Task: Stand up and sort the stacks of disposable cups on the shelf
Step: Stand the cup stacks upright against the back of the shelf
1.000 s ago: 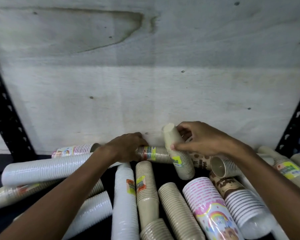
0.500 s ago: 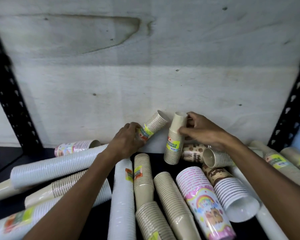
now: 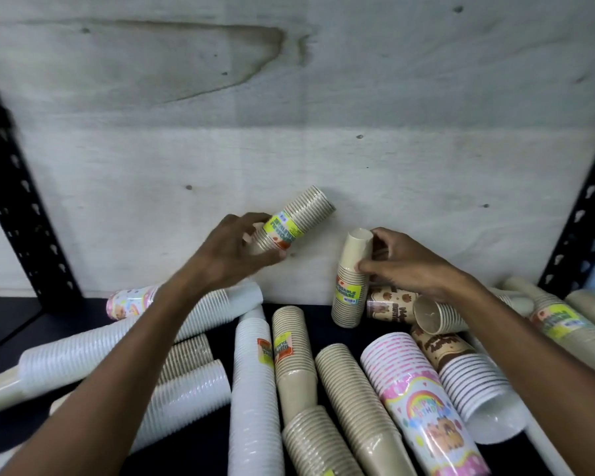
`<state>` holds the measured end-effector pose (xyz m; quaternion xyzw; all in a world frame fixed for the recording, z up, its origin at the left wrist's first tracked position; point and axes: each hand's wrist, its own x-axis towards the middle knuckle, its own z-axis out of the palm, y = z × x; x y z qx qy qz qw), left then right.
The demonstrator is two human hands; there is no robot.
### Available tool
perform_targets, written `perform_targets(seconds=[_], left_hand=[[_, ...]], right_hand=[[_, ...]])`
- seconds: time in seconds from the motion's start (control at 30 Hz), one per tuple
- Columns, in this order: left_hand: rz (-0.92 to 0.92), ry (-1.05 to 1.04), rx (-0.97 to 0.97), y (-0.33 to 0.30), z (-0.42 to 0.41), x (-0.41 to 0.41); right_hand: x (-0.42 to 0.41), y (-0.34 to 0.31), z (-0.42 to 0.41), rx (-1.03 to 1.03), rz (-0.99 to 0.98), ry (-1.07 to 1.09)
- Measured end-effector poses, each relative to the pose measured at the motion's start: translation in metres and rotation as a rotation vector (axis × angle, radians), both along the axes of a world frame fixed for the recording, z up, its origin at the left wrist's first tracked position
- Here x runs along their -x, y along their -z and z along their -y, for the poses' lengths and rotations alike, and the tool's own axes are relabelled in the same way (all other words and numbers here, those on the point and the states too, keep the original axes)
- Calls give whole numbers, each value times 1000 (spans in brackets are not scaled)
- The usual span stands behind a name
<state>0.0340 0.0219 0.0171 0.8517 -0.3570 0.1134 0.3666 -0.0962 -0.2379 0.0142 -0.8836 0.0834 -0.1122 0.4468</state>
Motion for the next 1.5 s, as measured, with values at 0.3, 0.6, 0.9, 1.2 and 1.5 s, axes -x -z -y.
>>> perform_targets(seconds=[0.3,0.6,0.9,1.2,1.5], left_hand=[[-118,69,181,-15,-13,-1],[-113,211,71,-8,37,-4],[-119,343,56,16,41,-17],[-140,244,132,21,42,-8],[-211,167,179,27,34,-2]], right_hand=[[-2,-6,-9,-2,-29,-4],[-5,-10,-17,26,-7,-2],[-11,-6,-18,106,12,10],[-13,-3,-21,206,46,83],[-7,0,-25,208,33,104]])
